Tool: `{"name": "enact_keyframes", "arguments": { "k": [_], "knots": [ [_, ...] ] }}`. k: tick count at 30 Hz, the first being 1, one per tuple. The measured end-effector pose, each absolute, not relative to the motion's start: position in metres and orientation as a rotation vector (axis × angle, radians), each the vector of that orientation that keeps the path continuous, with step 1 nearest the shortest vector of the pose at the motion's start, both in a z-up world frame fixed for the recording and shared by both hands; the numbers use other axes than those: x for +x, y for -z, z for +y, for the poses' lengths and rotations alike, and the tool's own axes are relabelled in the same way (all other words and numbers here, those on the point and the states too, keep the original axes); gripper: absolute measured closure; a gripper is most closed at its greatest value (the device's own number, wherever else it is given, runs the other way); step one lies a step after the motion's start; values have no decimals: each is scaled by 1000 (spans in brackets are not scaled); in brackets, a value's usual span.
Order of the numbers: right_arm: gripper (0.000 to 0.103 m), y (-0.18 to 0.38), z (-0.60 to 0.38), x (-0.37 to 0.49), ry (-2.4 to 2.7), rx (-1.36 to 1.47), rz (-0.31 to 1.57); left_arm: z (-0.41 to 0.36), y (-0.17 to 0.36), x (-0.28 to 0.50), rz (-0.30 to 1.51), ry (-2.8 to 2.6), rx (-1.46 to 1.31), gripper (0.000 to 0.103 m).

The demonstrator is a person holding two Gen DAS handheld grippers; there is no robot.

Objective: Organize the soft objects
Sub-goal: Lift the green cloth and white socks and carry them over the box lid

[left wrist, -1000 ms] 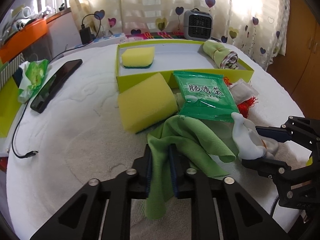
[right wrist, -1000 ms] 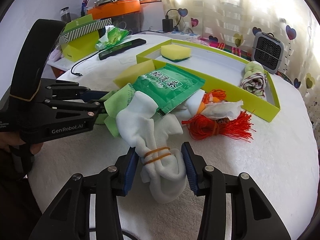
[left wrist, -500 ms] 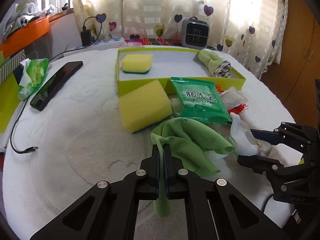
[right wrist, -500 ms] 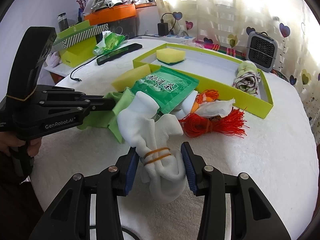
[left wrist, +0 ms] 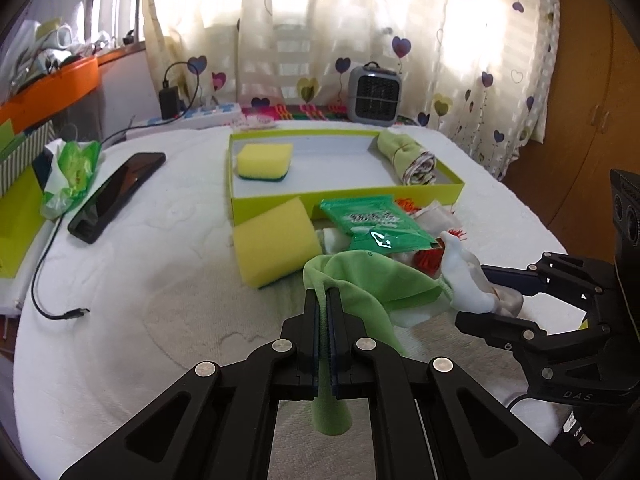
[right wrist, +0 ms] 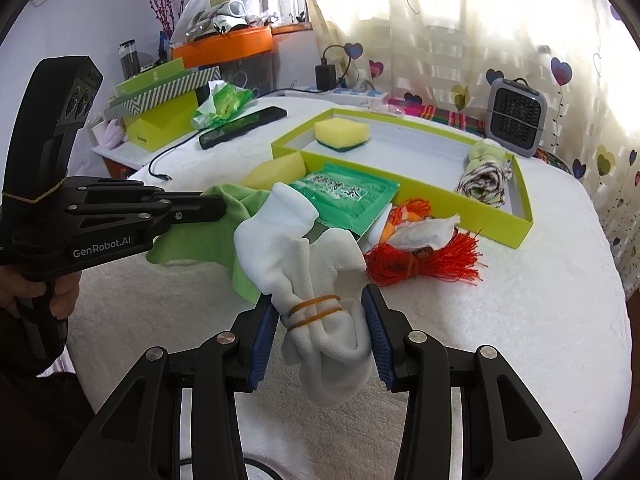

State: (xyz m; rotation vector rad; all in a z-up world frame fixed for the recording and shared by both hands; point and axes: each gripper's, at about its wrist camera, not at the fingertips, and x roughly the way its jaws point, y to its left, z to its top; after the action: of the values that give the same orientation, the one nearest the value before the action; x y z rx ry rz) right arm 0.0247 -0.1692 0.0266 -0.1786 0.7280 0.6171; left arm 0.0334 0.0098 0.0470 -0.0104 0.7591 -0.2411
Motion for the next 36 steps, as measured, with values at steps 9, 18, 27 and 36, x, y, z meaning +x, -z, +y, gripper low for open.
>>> {"name": "enact_keyframes", "arguments": {
  "k": [9, 18, 27, 36],
  "knots": [
    [59, -37, -173, 19, -612, -161, 689, 12, -67, 28, 704, 251, -24, 100],
    [59, -49, -180, 14, -635, -113, 656, 16, -81, 25, 662, 256, -30, 100],
    [59, -43, -202, 17, -644, -15, 711, 22, -78, 27, 669, 245, -41, 100],
    [59, -42, -225, 20, -622, 82, 721, 24, -83, 26, 650, 258, -41, 100]
  ]
}}
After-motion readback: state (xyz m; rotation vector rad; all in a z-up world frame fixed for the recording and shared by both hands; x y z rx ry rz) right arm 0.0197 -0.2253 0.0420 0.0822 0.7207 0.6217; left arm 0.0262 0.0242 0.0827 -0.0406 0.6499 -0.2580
